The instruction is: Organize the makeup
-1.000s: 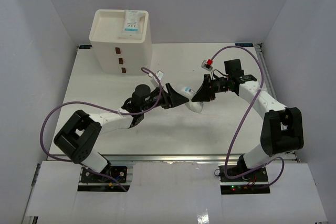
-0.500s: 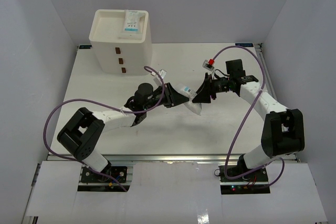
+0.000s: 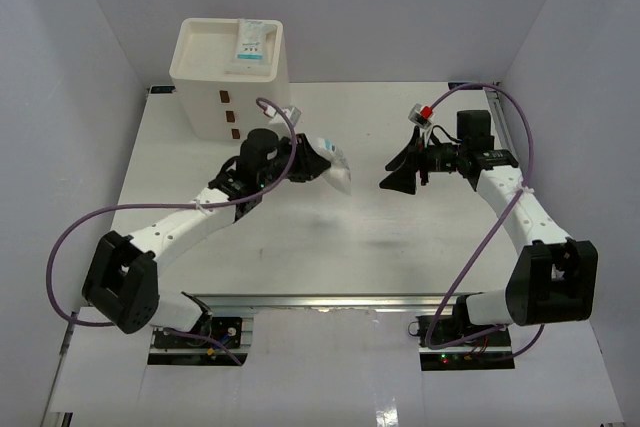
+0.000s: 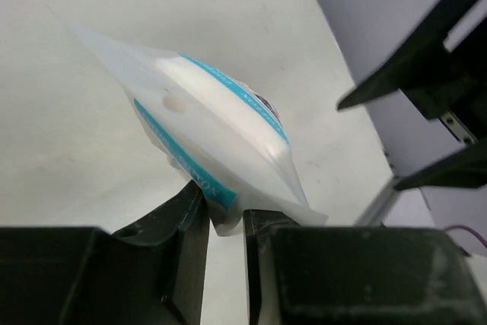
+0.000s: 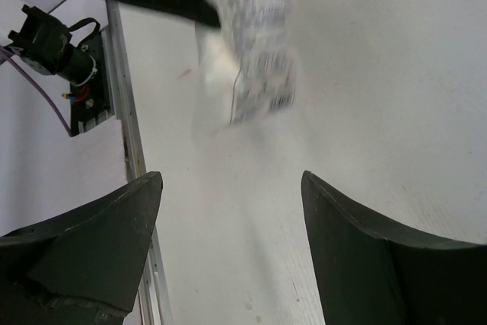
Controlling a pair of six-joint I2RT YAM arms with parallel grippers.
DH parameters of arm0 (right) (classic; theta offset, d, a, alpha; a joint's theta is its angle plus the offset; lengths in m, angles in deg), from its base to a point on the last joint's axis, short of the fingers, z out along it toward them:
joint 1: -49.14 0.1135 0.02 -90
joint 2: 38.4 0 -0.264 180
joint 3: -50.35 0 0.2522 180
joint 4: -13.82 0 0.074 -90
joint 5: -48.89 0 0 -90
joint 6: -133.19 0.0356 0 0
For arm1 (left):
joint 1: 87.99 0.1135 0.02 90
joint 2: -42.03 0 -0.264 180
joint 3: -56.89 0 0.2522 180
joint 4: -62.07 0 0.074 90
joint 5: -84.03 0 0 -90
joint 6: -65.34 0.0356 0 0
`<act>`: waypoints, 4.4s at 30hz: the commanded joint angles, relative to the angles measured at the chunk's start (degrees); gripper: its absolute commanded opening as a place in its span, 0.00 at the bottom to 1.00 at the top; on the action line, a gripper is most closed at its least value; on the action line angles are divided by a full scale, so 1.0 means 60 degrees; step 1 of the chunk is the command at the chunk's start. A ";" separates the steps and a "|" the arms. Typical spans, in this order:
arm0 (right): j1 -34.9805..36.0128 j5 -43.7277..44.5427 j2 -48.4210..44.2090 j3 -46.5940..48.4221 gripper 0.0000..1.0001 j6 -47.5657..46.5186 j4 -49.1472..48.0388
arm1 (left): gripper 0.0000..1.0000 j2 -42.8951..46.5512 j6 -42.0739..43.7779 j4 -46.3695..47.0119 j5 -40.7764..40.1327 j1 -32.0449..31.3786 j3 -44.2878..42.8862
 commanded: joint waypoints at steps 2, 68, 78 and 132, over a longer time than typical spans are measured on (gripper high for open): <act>-0.0030 0.0493 -0.0418 -0.0312 0.80 -0.0050 -0.0441 | 0.29 0.0111 0.2935 -0.3234 -0.2673 0.1256 -0.3000; -0.0030 0.1029 -0.0549 -0.0812 0.82 -0.0113 -0.0755 | 0.98 -0.6014 0.3209 -0.2901 -0.2989 0.4841 -1.1713; -0.0026 0.1371 -0.0583 -0.0831 0.82 -0.0338 -0.0685 | 0.98 -0.5259 0.2481 -0.2855 -0.1287 0.4857 -1.1387; -0.2584 0.3549 -0.6369 -0.4289 0.90 0.1332 -0.1903 | 0.98 0.7386 0.2095 -0.0408 0.5399 0.4495 0.4228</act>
